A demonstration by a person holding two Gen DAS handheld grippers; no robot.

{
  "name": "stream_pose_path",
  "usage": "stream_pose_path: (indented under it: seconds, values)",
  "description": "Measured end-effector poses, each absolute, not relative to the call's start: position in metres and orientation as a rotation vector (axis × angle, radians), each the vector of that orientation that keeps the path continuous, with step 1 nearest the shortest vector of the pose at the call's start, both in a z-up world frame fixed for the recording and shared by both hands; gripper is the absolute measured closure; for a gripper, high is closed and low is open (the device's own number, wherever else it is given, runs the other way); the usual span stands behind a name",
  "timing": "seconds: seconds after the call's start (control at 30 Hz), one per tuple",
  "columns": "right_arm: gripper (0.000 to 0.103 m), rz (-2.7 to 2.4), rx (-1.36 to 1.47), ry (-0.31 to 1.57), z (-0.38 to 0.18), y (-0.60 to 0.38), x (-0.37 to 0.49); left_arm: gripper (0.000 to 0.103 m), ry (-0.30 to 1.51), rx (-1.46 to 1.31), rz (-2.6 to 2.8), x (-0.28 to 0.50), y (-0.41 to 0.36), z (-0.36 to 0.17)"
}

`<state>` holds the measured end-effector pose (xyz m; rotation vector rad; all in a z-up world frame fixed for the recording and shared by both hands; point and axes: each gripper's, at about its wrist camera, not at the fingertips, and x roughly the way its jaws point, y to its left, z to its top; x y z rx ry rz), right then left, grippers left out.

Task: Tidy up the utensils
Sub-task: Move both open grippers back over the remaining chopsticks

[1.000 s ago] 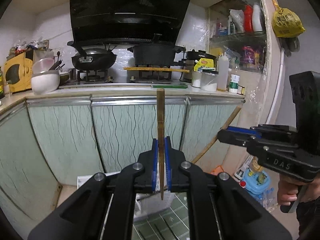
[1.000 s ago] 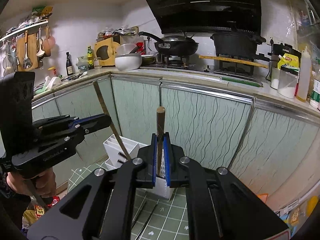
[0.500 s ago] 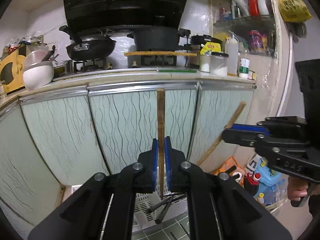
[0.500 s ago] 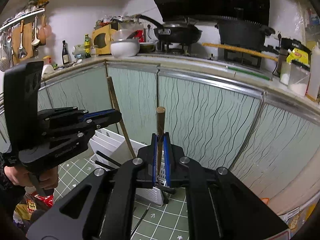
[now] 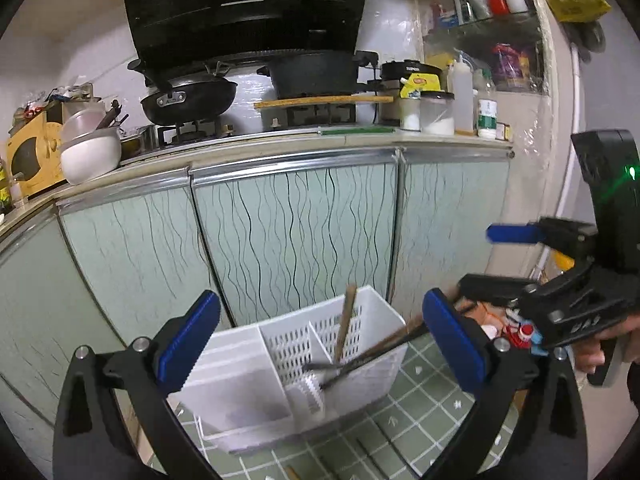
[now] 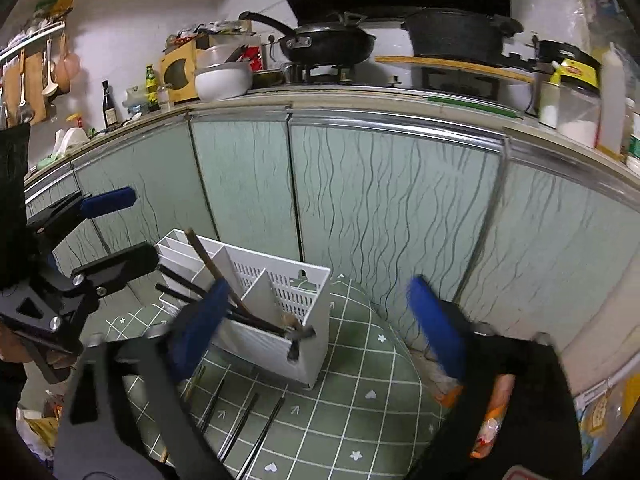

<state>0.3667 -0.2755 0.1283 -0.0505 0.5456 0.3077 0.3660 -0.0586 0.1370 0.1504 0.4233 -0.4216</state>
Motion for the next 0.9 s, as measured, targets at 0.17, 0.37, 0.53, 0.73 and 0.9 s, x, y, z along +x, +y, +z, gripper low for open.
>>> stream_pose_path:
  seconds: [0.17,0.37,0.53,0.73,0.9]
  values:
    - [0.008,0.302,-0.056,0.531,0.128,-0.28,0.339,0.004,0.437,0.139,-0.384,0.343,-0.044,0.131]
    - [0.008,0.313,-0.077,0.524,0.125,-0.277,0.303,0.004,0.434,0.141,-0.359,0.315,-0.036,0.125]
    - [0.008,0.318,-0.089,0.511,0.119,-0.274,0.275,0.004,0.44,0.128,-0.35,0.292,-0.03,0.12]
    - [0.008,0.317,-0.097,0.5,0.11,-0.27,0.246,0.004,0.441,0.104,-0.341,0.267,-0.021,0.113]
    - [0.008,0.304,-0.125,0.493,0.101,-0.264,0.229,0.004,0.438,0.102,-0.33,0.247,-0.015,0.105]
